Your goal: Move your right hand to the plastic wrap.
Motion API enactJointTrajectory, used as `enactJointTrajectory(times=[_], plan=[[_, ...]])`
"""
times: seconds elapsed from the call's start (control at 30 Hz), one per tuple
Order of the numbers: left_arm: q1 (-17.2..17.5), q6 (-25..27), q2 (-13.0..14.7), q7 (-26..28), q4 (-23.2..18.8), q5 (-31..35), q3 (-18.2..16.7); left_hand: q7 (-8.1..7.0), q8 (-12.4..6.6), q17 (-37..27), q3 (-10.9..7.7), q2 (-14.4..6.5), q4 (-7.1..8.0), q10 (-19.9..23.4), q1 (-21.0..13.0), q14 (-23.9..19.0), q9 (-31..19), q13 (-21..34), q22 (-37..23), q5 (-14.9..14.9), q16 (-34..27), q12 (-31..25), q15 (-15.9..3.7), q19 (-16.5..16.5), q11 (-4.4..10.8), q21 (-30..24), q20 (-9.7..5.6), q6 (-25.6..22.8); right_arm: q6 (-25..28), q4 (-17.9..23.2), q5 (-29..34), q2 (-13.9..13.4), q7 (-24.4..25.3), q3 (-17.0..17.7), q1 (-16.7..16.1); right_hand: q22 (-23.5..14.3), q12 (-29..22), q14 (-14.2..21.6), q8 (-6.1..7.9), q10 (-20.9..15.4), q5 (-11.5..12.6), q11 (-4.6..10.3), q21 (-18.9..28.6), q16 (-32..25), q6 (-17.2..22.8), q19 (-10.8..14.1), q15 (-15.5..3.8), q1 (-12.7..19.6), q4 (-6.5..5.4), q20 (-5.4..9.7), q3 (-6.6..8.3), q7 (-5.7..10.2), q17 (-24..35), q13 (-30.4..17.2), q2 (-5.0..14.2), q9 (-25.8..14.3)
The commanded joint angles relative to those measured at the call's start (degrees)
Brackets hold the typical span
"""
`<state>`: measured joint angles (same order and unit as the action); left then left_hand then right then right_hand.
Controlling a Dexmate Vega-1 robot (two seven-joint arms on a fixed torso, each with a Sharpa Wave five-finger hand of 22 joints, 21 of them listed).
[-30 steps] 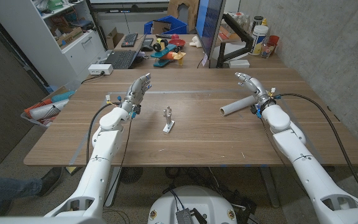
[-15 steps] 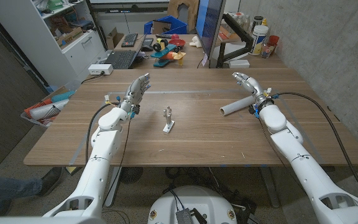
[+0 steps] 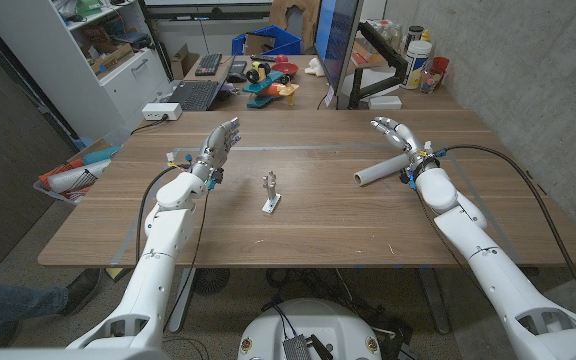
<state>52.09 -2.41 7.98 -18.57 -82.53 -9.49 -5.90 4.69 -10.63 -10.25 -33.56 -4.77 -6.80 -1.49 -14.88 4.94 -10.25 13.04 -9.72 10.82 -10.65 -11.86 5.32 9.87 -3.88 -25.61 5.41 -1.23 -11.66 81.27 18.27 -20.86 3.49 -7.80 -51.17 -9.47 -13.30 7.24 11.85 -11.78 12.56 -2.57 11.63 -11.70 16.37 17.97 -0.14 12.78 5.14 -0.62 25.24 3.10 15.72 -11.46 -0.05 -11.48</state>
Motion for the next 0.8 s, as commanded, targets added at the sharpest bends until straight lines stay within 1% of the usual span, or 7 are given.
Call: enactJointTrajectory(times=[0.03, 0.13, 0.2, 0.37, 0.8], plan=[[0.55, 0.28, 0.24, 0.0, -0.55, -0.05, -0.31, -0.04, -0.14, -0.18, -0.04, -0.32, -0.34, -0.08, 0.2, 0.22, -0.16, 0.01, -0.27, 0.21, -0.13, -0.34, 0.45, 0.78, -0.56, 0.2, -0.04, -0.17, 1.54, 0.17, 3.9, -0.85, 1.77, -1.62, 0.7, -0.31, 0.27, 0.26, -0.04, -0.17, 0.35, 0.48, -0.35, -0.06, 0.02, -0.04, -0.5, -0.16, 0.44, -0.22, 0.07, 0.33, 0.06, -0.17, 0.35, 0.02], [0.63, 0.31, 0.27, 0.04, -0.67, -0.06, -0.37, -0.08, -0.12, -0.18, -0.04, -0.33, -0.35, -0.12, 0.21, 0.2, -0.16, -0.01, -0.27, 0.21, -0.15, -0.33, 0.45, 0.76, -0.48, 0.25, -0.04, -0.14, 2.25, 0.14, 4.75, -1.08, 1.83, -2.08, 0.91, -0.31, 0.32, 0.23, -0.07, -0.13, 0.38, 0.62, -0.38, -0.05, -0.03, -0.08, -0.48, -0.17, 0.46, -0.23, 0.07, 0.39, 0.01, -0.17, 0.34, 0.02], [0.68, 0.38, 0.33, 0.06, -0.75, -0.01, -0.38, -0.08, -0.12, -0.18, -0.03, -0.33, -0.36, -0.1, 0.23, 0.2, -0.16, -0.04, -0.28, 0.21, -0.16, -0.35, 0.43, 0.77, -0.69, 0.33, 0.04, -0.14, 3.1, 0.28, 5.67, -1.3, 1.96, -2.49, 1.05, -0.31, 0.35, 0.2, -0.08, -0.11, 0.41, 0.57, -0.39, -0.04, -0.06, -0.08, -0.52, -0.18, 0.48, -0.24, 0.08, 0.45, -0.02, -0.17, 0.35, 0.03], [0.72, 0.48, 0.34, 0.1, -0.71, -0.05, -0.47, -0.06, -0.12, -0.18, -0.01, -0.35, -0.39, -0.07, 0.26, 0.17, -0.16, -0.08, -0.28, 0.21, -0.18, -0.38, 0.4, 0.79, -0.5, 0.47, 0.07, -0.15, 5.02, 1.68, 7.21, -1.82, 2.05, -3.05, 0.59, -0.31, 0.4, 0.19, -0.11, -0.13, 0.46, 0.54, -0.44, -0.03, -0.1, -0.16, -0.39, -0.18, 0.52, -0.27, 0.09, 0.46, -0.1, -0.17, 0.36, 0.03], [0.65, 0.0, 0.29, 0.17, -0.55, -0.26, -0.72, -0.04, -0.14, -0.18, 0.02, -0.37, -0.43, -0.11, 0.34, 0.24, -0.16, -0.17, -0.29, 0.22, -0.18, -0.41, 0.41, 0.71, -0.45, 0.72, 0.16, -0.21, 6.87, 2.66, 10.18, -3.16, 2.77, -4.21, 0.5, -0.31, 0.52, 0.18, -0.17, -0.16, 0.58, 0.82, -0.52, -0.03, -0.21, -0.27, -0.41, -0.17, 0.63, -0.38, 0.12, 0.64, -0.31, -0.17, 0.37, 0.03]])
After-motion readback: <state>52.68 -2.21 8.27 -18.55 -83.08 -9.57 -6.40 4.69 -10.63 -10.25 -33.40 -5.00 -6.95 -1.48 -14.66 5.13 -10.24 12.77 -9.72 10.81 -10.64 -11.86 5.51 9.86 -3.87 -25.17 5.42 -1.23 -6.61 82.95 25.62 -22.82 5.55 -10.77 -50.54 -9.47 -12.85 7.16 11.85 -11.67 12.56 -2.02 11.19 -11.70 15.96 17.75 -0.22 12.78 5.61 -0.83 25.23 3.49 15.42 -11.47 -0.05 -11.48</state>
